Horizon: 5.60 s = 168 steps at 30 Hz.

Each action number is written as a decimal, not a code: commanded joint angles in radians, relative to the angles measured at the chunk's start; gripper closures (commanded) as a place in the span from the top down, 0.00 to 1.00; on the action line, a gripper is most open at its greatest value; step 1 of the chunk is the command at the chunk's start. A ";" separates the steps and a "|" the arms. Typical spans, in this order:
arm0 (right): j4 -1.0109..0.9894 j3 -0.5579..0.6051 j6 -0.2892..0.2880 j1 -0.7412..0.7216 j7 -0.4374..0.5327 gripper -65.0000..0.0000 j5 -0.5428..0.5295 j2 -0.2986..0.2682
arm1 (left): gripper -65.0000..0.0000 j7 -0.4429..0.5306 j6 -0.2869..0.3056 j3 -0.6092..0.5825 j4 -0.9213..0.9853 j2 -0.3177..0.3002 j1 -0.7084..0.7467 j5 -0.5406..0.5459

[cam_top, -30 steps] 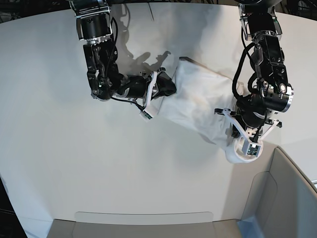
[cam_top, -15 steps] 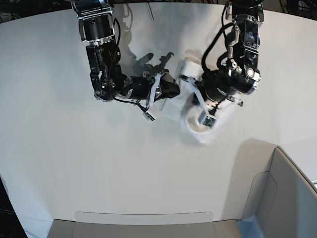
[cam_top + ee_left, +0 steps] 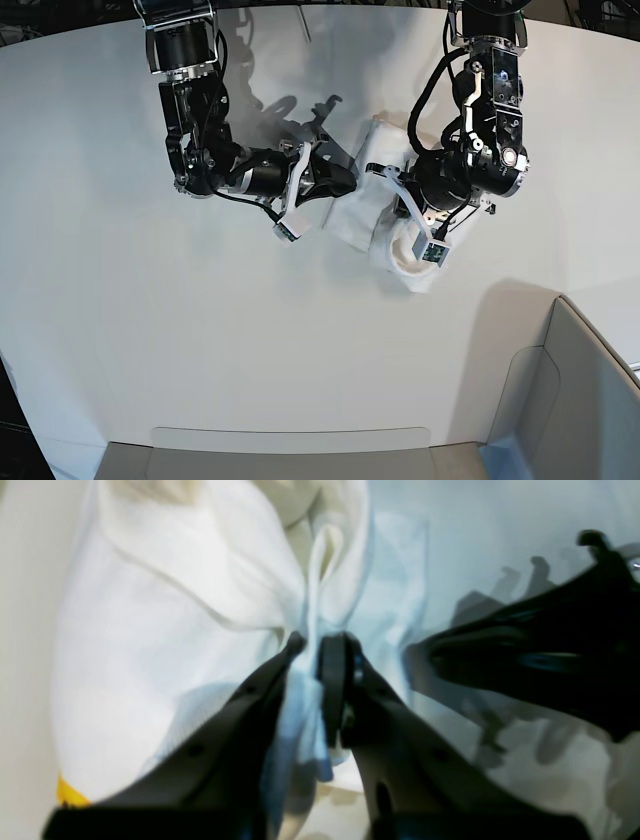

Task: Layout the t-shirt on the table in an organized manner, then fold the t-shirt properly

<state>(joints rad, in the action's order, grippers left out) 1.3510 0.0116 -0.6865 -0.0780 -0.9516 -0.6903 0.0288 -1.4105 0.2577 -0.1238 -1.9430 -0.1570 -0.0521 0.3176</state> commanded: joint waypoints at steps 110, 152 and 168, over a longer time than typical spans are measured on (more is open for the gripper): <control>0.098 -0.109 -0.012 0.067 0.026 0.00 -0.032 -0.105 | 0.00 0.162 0.002 -0.053 -0.014 0.145 0.037 -0.242; 0.058 -0.111 -0.012 0.074 0.026 0.00 -0.032 -0.100 | 0.00 0.233 0.002 0.039 0.371 -0.105 -0.191 -0.237; 0.060 -0.065 -0.012 0.034 -0.068 0.00 -0.032 -0.086 | 0.00 0.230 0.002 0.227 0.116 -0.091 0.173 -0.234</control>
<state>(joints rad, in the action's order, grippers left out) 1.3941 -0.0509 -0.6865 -0.0277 -1.0332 -0.7010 -0.0570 -1.1961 0.2584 0.1059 -1.8076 -0.2478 0.1314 0.0795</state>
